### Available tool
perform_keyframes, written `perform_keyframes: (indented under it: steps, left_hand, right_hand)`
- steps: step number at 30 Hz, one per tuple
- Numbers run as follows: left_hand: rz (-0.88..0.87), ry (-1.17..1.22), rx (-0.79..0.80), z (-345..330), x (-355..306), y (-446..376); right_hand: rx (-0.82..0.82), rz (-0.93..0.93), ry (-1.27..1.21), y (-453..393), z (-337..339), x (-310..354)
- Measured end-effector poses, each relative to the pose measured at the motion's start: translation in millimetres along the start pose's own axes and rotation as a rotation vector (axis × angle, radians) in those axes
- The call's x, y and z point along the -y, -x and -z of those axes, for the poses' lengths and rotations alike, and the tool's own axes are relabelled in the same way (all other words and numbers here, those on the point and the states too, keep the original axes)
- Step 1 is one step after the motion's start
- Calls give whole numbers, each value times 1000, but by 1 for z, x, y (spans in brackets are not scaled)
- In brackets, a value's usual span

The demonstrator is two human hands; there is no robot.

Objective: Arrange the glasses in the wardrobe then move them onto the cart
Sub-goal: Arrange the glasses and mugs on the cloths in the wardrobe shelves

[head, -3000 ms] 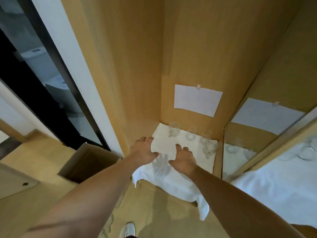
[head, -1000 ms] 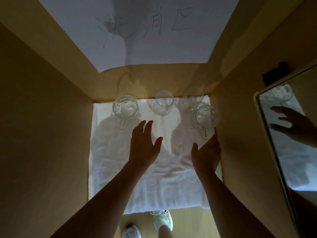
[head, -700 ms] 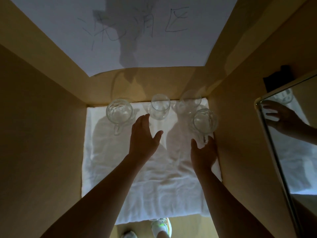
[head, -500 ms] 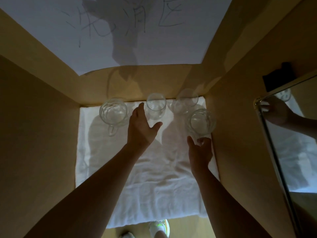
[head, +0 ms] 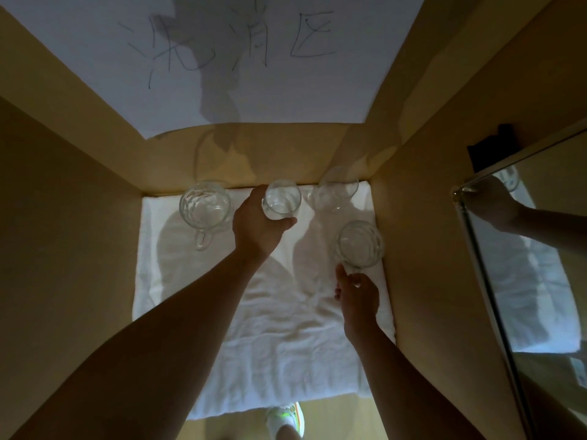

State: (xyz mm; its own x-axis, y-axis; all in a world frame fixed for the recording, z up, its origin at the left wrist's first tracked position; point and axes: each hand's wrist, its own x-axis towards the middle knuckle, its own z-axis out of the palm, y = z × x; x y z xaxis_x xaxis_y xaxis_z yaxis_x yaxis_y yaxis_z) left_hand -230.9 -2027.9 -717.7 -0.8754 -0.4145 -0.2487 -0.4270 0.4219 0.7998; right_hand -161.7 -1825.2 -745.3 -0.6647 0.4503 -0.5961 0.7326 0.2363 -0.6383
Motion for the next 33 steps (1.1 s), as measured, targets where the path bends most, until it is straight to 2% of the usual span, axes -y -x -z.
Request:
perform_keyframes:
  steps: [4, 8, 11, 14, 23, 30, 33]
  left_hand:
    - [-38, 20, -30, 16, -1, 30]
    - [1, 14, -43, 48, -11, 64]
    - [-35, 66, -91, 76, -22, 94]
    - [-33, 62, -74, 107, -42, 123]
    - [-264, 114, -150, 202, -123, 221]
    - [-373, 269, -188, 250, -182, 307]
    - [-397, 342, -200, 269, -205, 329]
  right_hand:
    - [-22, 14, 71, 24, 10, -1]
    - [0, 12, 17, 55, 21, 7]
    - [33, 53, 4, 84, 32, 20]
    - [92, 108, 1, 119, 50, 38]
    - [128, 315, 14, 251, 121, 98]
    - [198, 336, -187, 346, 192, 112]
    - [189, 407, -188, 374, 221, 122]
